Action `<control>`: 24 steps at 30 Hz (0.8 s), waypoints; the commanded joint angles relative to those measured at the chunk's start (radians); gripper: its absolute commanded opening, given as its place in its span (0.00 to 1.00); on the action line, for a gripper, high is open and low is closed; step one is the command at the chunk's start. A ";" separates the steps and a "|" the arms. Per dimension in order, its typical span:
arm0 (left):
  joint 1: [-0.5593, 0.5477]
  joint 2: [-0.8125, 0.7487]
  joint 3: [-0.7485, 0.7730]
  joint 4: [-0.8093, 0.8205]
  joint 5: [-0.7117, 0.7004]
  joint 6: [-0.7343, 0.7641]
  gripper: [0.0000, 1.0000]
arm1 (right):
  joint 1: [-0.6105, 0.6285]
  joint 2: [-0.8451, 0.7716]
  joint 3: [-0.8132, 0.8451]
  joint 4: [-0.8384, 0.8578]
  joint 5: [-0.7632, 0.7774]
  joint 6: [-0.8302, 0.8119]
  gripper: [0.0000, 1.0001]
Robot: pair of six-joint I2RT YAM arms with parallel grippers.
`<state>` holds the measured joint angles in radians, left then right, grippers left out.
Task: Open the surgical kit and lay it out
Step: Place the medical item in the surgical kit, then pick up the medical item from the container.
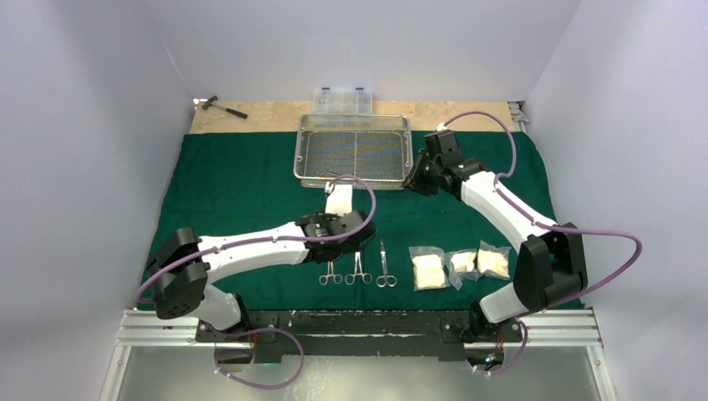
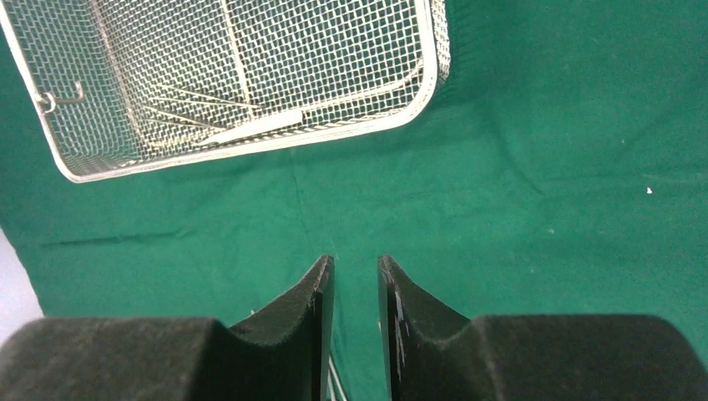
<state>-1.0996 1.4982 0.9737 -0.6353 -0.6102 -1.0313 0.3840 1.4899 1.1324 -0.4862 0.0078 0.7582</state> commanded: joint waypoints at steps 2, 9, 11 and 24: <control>0.059 -0.079 0.162 0.039 -0.036 0.230 0.63 | 0.001 -0.045 0.091 0.010 -0.039 -0.040 0.31; 0.332 -0.060 0.287 0.170 0.230 0.449 0.84 | 0.000 -0.004 0.205 0.003 -0.068 -0.116 0.47; 0.401 -0.009 0.357 0.182 0.296 0.494 0.86 | 0.000 0.019 0.250 0.005 -0.049 -0.144 0.53; 0.637 0.647 1.099 -0.160 0.535 0.532 0.73 | -0.002 0.260 0.514 -0.068 -0.011 -0.296 0.51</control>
<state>-0.4805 2.0182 1.9072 -0.6083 -0.1394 -0.5037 0.3840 1.7161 1.5856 -0.5064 -0.0357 0.5304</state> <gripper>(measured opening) 0.764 0.537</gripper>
